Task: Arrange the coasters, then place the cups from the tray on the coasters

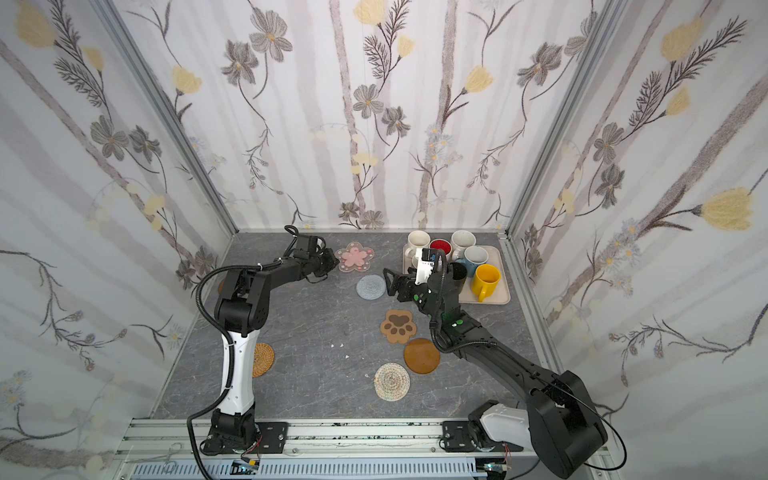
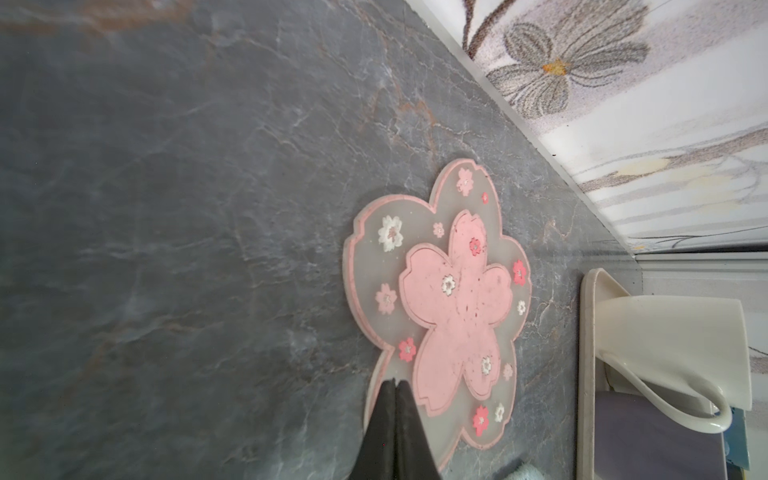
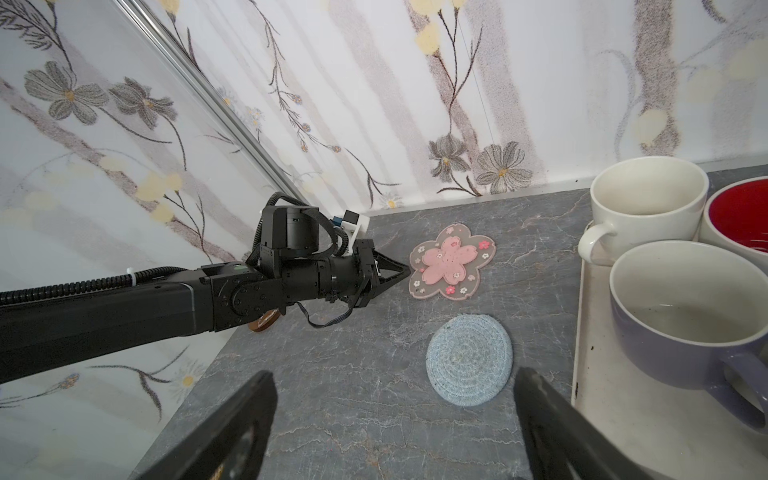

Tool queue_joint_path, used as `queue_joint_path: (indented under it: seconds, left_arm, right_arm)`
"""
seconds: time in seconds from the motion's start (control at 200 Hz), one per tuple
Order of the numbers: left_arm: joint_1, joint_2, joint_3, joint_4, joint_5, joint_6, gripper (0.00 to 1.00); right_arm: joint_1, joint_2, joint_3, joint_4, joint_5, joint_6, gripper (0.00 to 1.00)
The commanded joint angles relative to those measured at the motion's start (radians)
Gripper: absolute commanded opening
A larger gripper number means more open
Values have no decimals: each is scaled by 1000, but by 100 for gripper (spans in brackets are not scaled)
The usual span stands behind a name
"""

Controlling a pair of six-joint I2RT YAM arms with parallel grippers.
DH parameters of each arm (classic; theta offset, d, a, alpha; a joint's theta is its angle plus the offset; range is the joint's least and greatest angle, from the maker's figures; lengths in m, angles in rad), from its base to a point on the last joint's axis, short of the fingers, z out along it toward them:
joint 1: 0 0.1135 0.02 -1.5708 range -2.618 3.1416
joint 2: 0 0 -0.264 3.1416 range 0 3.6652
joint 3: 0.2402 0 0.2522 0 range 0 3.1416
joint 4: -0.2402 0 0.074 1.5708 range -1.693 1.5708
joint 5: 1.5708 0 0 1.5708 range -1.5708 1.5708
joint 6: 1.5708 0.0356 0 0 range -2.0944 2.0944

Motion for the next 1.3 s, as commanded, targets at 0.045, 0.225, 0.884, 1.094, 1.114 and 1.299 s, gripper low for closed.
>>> queue_joint_path:
  seconds: [0.045, 0.225, 0.884, 1.094, 1.114, 1.299]
  left_arm:
    - [5, 21, 25, 24, 27, 7, 0]
    - [7, -3, 20, 24, 24, 9, 25]
    - [-25, -711, -563, 23, -272, 54, 100]
    - [-73, -955, -830, 10, -269, 29, 100]
    - [-75, -978, -854, 8, -265, 29, 100]
    - [-108, -1096, -927, -122, -225, 93, 100]
  right_arm:
    - [6, 12, 12, 7, 13, -4, 90]
    - [14, 23, 24, -4, 13, -11, 90]
    - [80, 398, 525, -531, 118, -191, 69]
    - [81, 618, 726, -638, 50, -185, 68]
    - [83, 636, 742, -649, 44, -185, 68]
    - [89, 803, 903, -773, 90, -158, 62]
